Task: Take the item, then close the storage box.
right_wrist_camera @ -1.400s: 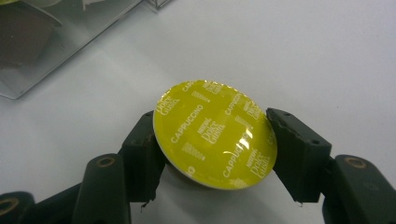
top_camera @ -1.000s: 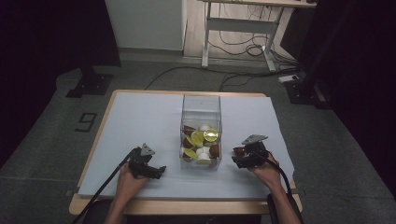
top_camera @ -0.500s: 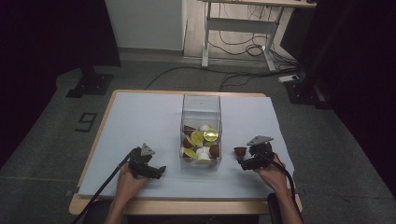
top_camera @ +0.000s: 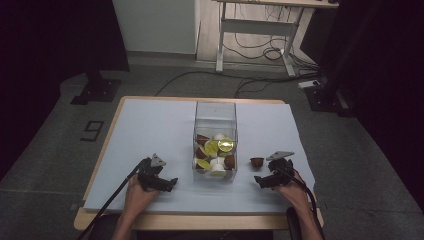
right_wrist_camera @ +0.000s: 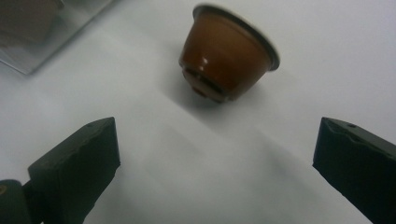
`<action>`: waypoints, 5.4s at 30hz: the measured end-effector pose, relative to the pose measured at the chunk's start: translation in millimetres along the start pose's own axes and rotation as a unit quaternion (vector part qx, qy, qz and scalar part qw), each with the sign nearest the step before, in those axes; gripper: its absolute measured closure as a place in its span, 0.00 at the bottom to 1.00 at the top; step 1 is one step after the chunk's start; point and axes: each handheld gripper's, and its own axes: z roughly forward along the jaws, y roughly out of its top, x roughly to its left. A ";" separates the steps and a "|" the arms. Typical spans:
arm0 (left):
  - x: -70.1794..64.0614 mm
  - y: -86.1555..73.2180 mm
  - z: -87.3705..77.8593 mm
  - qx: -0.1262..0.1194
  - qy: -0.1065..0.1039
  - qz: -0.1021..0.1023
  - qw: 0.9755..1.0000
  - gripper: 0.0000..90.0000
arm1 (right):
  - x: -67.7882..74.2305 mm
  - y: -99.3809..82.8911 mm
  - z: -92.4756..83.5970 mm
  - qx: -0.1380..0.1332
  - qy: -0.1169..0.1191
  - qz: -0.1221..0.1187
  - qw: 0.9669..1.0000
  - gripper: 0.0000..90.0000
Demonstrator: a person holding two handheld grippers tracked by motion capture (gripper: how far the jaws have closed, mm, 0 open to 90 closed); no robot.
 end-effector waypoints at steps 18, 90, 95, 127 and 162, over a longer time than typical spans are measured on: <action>0.0 0.0 0.0 0.000 0.000 0.000 1.000 0.00 | -6.3 -11.2 12.8 0.006 0.011 0.018 1.000 0.00; -44.1 28.5 -40.9 -0.082 -0.089 0.073 0.990 0.17 | 26.3 7.5 -38.1 -0.064 0.061 -0.024 0.996 0.15; -48.1 35.7 -41.2 -0.084 -0.100 0.083 0.988 0.21 | 31.9 13.4 -38.7 -0.072 0.070 -0.027 0.995 0.16; -58.8 51.2 -32.1 -0.092 -0.116 0.125 0.981 0.52 | 63.6 41.0 -34.1 -0.094 0.131 -0.055 0.985 0.56; -46.1 55.1 -20.8 -0.111 -0.106 0.104 0.983 0.82 | 63.0 57.6 -20.1 -0.078 0.113 -0.069 0.988 0.74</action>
